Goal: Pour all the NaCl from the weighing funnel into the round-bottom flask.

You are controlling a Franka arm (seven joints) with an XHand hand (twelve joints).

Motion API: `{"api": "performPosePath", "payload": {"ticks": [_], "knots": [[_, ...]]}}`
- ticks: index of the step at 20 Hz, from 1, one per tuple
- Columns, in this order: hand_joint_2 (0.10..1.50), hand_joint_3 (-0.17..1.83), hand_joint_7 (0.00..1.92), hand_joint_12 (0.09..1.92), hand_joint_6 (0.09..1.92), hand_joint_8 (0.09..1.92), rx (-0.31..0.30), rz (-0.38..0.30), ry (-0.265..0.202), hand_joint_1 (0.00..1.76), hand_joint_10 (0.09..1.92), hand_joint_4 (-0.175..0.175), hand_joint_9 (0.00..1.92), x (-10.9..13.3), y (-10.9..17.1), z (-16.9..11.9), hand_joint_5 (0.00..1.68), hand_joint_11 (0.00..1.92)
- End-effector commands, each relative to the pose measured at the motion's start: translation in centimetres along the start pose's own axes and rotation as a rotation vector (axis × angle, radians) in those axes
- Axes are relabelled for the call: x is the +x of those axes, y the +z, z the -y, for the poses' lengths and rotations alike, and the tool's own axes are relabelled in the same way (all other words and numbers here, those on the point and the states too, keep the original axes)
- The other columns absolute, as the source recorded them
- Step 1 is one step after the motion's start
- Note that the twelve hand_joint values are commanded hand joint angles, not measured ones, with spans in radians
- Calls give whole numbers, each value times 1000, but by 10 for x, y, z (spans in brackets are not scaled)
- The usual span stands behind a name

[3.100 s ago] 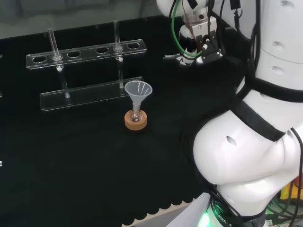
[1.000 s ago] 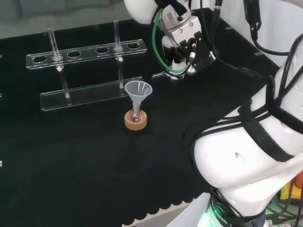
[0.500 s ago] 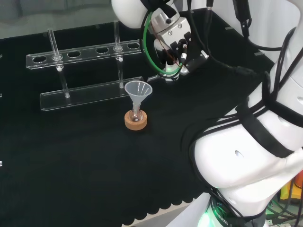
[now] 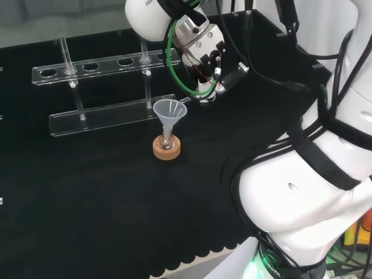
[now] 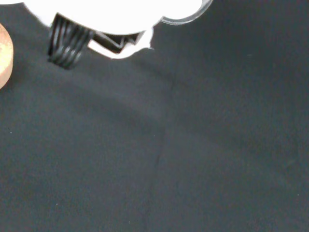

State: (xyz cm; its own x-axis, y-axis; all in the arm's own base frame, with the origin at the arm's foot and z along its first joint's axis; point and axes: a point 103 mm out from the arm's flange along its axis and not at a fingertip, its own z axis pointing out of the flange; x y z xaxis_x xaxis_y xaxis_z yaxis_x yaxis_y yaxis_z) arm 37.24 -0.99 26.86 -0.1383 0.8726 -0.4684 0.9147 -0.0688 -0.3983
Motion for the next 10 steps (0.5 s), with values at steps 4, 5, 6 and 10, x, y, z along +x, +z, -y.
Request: {"api": "performPosePath", "payload": {"ticks": [4,5,6,10], "knots": [[592,761,554,1171,698,606,8,37,-16,1133,409,175,931,-3,1,-3,1287,661],[592,761,554,1171,699,606,8,49,-15,1132,409,175,931,-3,0,-3,1287,661],[592,761,554,1171,699,606,8,63,-14,1132,409,175,931,-1,-2,-3,1287,661],[592,762,551,1170,702,605,10,91,-7,1132,408,175,931,4,-8,-4,1285,661]]}}
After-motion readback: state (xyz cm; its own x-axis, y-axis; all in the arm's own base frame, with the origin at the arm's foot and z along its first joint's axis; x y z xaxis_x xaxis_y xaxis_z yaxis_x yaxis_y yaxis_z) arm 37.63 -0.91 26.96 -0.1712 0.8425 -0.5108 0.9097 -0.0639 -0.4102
